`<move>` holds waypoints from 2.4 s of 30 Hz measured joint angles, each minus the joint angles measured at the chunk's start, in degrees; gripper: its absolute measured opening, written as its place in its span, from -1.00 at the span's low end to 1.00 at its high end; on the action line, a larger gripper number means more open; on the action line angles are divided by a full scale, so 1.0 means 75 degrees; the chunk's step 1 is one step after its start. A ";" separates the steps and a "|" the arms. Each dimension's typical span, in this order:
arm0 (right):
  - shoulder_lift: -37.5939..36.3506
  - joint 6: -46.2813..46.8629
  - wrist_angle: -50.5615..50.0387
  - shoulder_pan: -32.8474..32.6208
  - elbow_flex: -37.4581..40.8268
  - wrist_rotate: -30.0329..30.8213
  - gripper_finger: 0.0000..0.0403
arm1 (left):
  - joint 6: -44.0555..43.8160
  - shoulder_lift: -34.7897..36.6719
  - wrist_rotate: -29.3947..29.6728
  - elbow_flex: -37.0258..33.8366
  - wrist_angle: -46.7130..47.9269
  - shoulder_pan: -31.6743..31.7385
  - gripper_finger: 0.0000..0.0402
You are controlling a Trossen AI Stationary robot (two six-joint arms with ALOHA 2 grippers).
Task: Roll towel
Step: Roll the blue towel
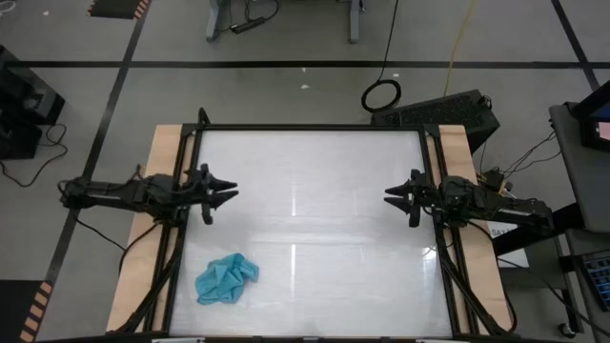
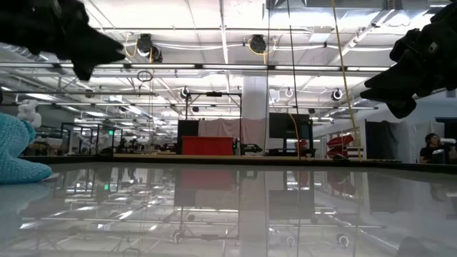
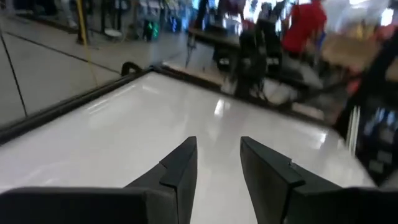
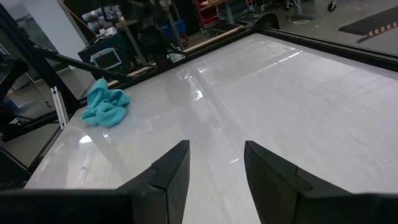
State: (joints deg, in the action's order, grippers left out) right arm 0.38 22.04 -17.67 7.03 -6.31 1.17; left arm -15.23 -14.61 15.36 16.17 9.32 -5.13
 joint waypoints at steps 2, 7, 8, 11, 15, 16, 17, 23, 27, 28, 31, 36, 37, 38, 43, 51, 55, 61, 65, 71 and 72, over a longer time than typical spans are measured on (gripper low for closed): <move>0.0000 0.0019 0.0002 0.0000 0.0000 0.0000 -0.29 | 0.0021 -0.0473 -0.0208 0.0874 0.1242 0.0000 -0.36; 0.0001 0.0417 0.0002 0.0000 0.0000 0.0006 -0.29 | -0.0757 -0.2247 -0.1560 0.2731 0.3768 -0.0017 -0.36; 0.0002 0.0462 0.0000 0.0000 0.0000 0.0006 -0.29 | -0.0912 -0.2660 -0.1906 0.2966 0.4098 -0.0049 -0.36; 0.0000 0.0590 0.0000 0.0000 0.0000 0.0009 -0.29 | -0.1267 -0.3897 -0.2749 0.3310 0.4813 -0.0242 -0.36; 0.0002 0.0595 0.0000 0.0000 0.0000 0.0011 -0.29 | -0.1534 -0.5493 -0.3843 0.3336 0.5112 -0.0600 -0.36; 0.0000 0.0593 0.0000 0.0000 0.0000 0.0012 -0.29 | -0.1583 -0.5827 -0.4116 0.3336 0.5033 -0.0677 -0.36; 0.0002 0.0592 0.0000 0.0000 0.0000 0.0012 -0.29 | -0.1684 -0.6141 -0.4349 0.3336 0.4952 -0.0751 -0.36; 0.0002 0.0583 0.0000 0.0000 0.0000 0.0009 -0.29 | -0.1755 -0.7477 -0.5212 0.3336 0.4012 -0.0941 -0.36; 0.0002 0.0607 -0.0003 0.0000 0.0000 0.0005 -0.29 | -0.1931 -0.7961 -0.5333 0.3339 0.3739 -0.0938 -0.36; 0.0002 0.0620 -0.0003 0.0000 0.0000 0.0003 -0.29 | -0.1931 -0.8091 -0.5338 0.3339 0.3749 -0.0942 -0.36; 0.0001 0.0627 -0.0009 0.0000 0.0000 -0.0009 -0.29 | -0.1931 -0.8411 -0.5347 0.3339 0.3725 -0.1030 -0.36; 0.0002 0.0531 -0.0022 0.0000 0.0000 -0.0171 -0.29 | -0.1692 -0.8862 -0.4761 0.3406 0.3685 -0.1209 -0.43; 0.0002 0.0519 -0.0023 -0.0001 0.0000 -0.0178 -0.29 | -0.1544 -0.8941 -0.4616 0.3487 0.3676 -0.1278 -0.49; 0.0001 0.0507 -0.0023 0.0000 0.0000 -0.0178 -0.29 | -0.1388 -0.8994 -0.4504 0.3578 0.3669 -0.1353 -0.58; 0.0003 0.0310 -0.0026 0.0000 0.0000 -0.0177 -0.29 | -0.0683 -0.9142 -0.4316 0.4279 0.3808 -0.1556 -0.95; 0.0003 0.0140 -0.0024 0.0000 0.0000 -0.0175 -0.29 | 0.0639 -0.9084 -0.2881 0.5968 0.4501 -0.1300 -0.98; 0.0003 0.0146 -0.0021 -0.0001 0.0000 -0.0175 -0.29 | 0.2062 -0.9085 -0.1570 0.7383 0.4155 -0.0896 -0.99; 0.0003 0.0169 -0.0020 0.0000 -0.0002 -0.0410 -0.29 | 0.3980 -0.9080 -0.0311 0.9259 0.2699 -0.0491 -0.99; 0.0003 0.0175 -0.0020 0.0000 -0.0003 -0.0603 -0.29 | 0.4768 -0.9091 -0.0254 1.0015 0.2016 -0.0405 -0.99; 0.0005 0.0246 -0.0023 -0.0002 -0.0003 -0.0603 -0.29 | 0.4451 -0.9244 -0.0136 1.0152 0.2719 -0.0204 -1.00; 0.0003 0.0243 -0.0020 -0.0001 -0.0003 -0.0603 -0.29 | 0.4223 -0.9335 -0.0156 1.0112 0.2989 -0.0145 -1.00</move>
State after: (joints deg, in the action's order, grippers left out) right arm 0.40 23.86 -17.82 7.02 -6.33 -3.36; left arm 16.44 -84.62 14.19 92.01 31.74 -6.21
